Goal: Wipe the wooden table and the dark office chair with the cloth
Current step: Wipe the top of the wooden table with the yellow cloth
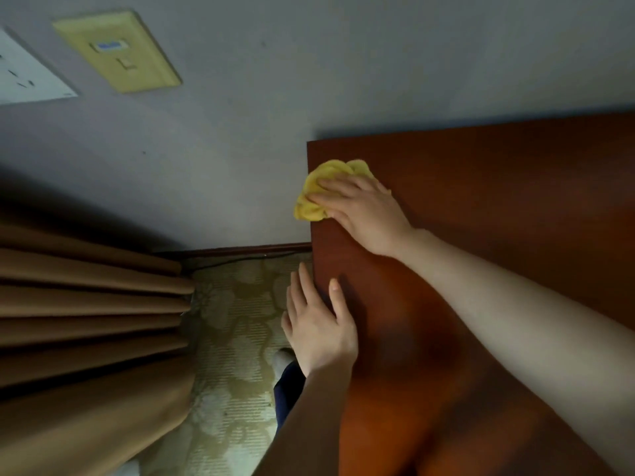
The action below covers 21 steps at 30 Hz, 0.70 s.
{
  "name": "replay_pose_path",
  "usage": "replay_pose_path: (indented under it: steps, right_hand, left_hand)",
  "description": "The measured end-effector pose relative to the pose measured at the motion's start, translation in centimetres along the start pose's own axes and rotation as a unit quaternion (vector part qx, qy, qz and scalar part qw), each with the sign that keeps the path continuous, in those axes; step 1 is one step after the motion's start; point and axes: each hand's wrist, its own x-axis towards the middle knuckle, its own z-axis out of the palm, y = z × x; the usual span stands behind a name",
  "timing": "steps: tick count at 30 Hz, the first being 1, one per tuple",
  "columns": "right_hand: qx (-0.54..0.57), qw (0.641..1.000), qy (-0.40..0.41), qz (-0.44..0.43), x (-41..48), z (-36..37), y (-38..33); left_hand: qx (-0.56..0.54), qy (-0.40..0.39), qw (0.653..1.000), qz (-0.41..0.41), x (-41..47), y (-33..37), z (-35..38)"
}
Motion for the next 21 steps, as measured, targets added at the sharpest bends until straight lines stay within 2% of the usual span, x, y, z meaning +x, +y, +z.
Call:
replay_pose_path:
  steps: [4,9,11,15,21]
  right_hand:
    - [-0.004,1.0,0.004,0.024,3.8,-0.5,1.0]
    - [-0.006,0.991,0.005,0.136,6.4,-0.1,0.4]
    - [-0.005,0.988,0.018,0.155,5.8,0.5,-0.6]
    - [-0.01,0.994,0.04,0.106,1.5,1.0,-1.2]
    - [-0.008,0.999,0.001,0.048,-8.0,1.1,-2.0]
  left_hand:
    - [0.005,0.001,1.0,0.0,0.1,-0.2,0.0]
    - [-0.002,0.0,1.0,-0.003,0.2,-0.3,0.1]
    - [-0.004,0.002,1.0,-0.003,0.3,-0.3,0.2]
    - [-0.002,0.02,1.0,0.0,0.2,-0.3,0.2]
    - [0.014,0.077,0.996,0.032,-0.3,0.0,0.0]
